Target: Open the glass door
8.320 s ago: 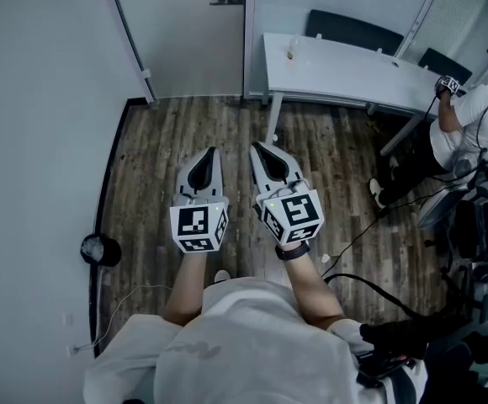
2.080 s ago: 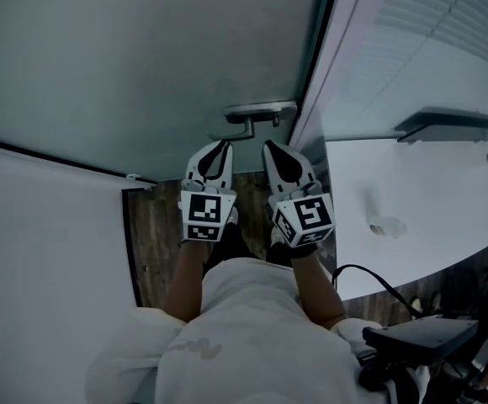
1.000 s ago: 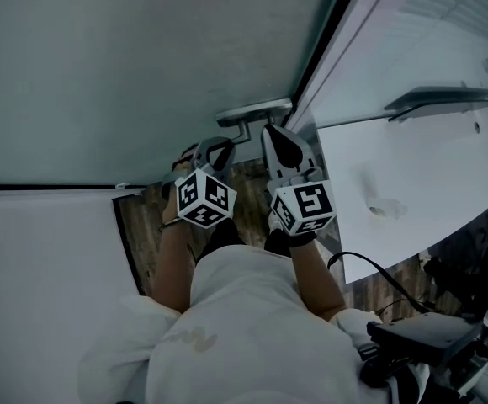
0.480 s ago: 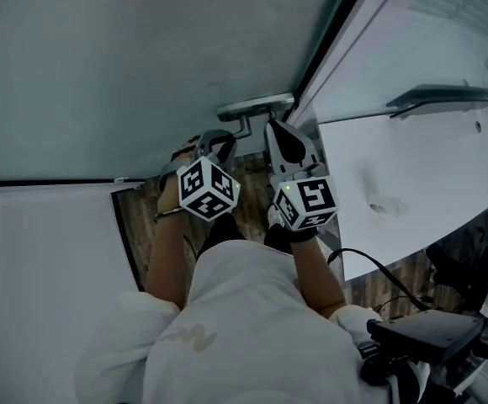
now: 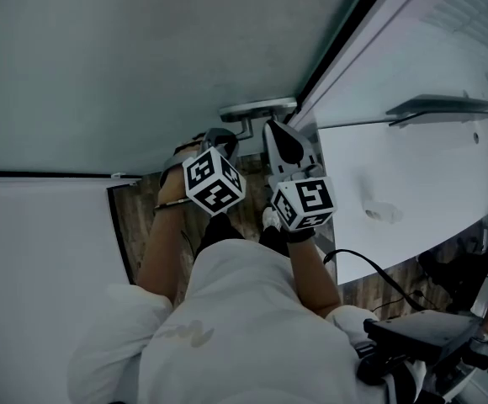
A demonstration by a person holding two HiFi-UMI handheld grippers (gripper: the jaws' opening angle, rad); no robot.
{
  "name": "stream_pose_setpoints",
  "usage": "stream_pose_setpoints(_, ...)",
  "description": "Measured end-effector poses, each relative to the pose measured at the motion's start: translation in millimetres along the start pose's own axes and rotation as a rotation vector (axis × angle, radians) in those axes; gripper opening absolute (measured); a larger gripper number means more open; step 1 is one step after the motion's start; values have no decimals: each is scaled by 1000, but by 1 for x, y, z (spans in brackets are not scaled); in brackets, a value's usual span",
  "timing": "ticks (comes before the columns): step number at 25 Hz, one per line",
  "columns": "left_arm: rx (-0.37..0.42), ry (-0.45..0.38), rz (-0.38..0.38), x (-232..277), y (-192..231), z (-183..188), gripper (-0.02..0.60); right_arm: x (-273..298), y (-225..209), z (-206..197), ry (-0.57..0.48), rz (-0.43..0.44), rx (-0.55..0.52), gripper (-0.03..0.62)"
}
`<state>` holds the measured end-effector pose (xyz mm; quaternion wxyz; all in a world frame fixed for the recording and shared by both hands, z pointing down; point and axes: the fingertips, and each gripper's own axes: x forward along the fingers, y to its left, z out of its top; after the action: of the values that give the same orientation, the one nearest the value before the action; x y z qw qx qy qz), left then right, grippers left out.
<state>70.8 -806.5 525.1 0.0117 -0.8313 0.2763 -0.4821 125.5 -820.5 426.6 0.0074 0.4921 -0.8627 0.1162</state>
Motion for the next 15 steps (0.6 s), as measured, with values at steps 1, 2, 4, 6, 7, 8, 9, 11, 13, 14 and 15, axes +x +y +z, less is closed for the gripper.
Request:
stream_pose_setpoints(1,-26,-24,-13,0,0,0,26,0,-1,1,-2,-3,0,-2)
stream_pose_setpoints(2,-62,-61,-26,-1,0,0,26,-1,-3,2,-4,-7,-1,0)
stream_pose_setpoints(4,-148,-154,-52,-3,1,-1,26,-2,-7,3,-6,-16,-4,0)
stream_pose_setpoints(6,-219,-234,-60,-4,3,-1,25,-4,-13,3,-4,-26,-6,-2)
stream_pose_setpoints(7,-239,-256,-54,-4,3,0,23,-5,-15,2,-1,-30,-6,0)
stream_pose_setpoints(8,-247,-266,-42,-4,3,0,23,-6,-17,1,2,-34,-6,0)
stream_pose_setpoints(9,-248,-270,-30,-4,2,1,23,-7,-19,-1,6,-37,-5,0)
stream_pose_setpoints(11,-243,-272,-14,-3,2,2,23,-7,-21,-2,10,-39,-4,0)
stream_pose_setpoints(13,-225,-260,0,-3,2,3,23,-6,-21,-1,9,-37,-7,0)
stream_pose_setpoints(14,-217,-252,7,-2,2,3,21,-6,-21,0,8,-37,-10,0)
stream_pose_setpoints(15,-210,-246,13,-2,1,2,20,-7,-22,1,5,-38,-14,0)
